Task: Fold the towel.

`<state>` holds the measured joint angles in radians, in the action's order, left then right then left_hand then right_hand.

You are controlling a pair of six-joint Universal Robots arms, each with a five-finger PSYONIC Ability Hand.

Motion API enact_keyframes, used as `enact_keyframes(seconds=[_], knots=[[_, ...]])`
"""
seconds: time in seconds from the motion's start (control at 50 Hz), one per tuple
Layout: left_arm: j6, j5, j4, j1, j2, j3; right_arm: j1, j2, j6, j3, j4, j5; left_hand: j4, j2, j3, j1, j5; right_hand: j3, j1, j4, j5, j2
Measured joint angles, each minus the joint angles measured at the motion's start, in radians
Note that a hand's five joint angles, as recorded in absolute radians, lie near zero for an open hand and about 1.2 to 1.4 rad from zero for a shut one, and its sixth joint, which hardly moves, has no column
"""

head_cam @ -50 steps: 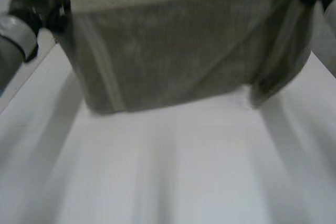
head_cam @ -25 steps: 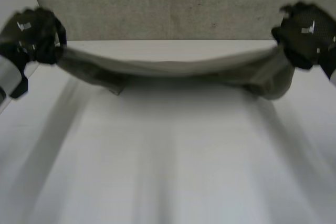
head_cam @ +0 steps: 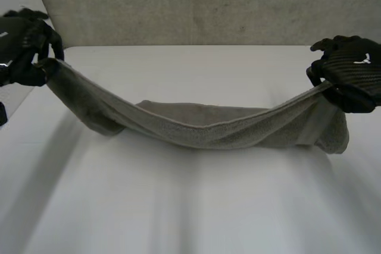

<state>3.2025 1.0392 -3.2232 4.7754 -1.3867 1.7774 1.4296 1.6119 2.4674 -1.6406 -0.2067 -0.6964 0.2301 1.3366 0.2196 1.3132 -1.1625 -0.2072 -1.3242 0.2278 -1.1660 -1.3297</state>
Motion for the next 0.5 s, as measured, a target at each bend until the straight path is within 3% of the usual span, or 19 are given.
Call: enact_keyframes(seconds=[0.18,0.34,0.5], knots=[[0.005,0.021,0.000,-0.083,-0.346,-0.135,0.109,-0.270,-0.040,0.141,0.047,-0.167,0.000,0.000,0.000,0.000,0.000,0.000,0.000,0.000,0.000,0.000],[0.033,0.131,0.025,-0.154,-0.653,-0.341,0.202,-0.470,-0.084,0.247,0.131,-0.332,0.000,0.000,0.000,0.001,0.000,0.000,0.000,0.000,0.000,0.000],[0.088,0.214,0.035,-0.192,-0.819,-0.490,0.254,-0.583,-0.084,0.263,0.303,-0.463,0.000,0.000,0.000,0.001,0.000,0.000,0.000,0.000,0.000,0.000]])
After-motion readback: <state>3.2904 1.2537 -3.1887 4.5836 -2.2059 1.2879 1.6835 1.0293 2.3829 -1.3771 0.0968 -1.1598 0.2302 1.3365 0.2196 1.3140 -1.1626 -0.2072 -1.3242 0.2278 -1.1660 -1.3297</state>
